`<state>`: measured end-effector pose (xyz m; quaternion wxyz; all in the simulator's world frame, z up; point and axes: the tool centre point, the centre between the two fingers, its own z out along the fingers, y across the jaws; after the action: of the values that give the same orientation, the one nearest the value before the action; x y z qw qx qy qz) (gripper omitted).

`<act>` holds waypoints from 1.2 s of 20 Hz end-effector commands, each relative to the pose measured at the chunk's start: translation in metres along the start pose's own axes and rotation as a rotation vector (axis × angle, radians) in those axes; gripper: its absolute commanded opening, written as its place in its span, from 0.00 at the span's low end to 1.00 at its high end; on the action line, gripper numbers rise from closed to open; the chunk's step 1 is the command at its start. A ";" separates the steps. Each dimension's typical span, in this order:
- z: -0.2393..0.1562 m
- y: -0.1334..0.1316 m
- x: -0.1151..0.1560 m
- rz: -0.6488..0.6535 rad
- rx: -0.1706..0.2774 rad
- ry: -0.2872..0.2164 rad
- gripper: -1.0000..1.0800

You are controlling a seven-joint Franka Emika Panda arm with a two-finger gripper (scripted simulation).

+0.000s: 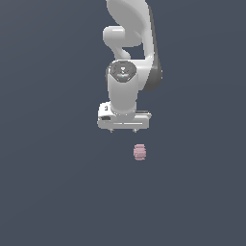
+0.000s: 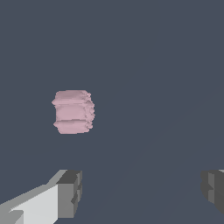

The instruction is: Pick up the object and move it to a goal position.

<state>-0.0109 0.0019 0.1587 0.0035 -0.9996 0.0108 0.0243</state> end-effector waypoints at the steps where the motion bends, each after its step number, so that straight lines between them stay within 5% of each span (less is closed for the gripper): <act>1: 0.000 0.000 0.000 0.000 0.000 0.000 0.96; 11: 0.018 -0.019 -0.012 -0.009 -0.008 -0.049 0.96; 24: 0.034 -0.041 0.012 -0.028 -0.011 -0.010 0.96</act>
<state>-0.0048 0.0371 0.1290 -0.0015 -0.9994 -0.0006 0.0333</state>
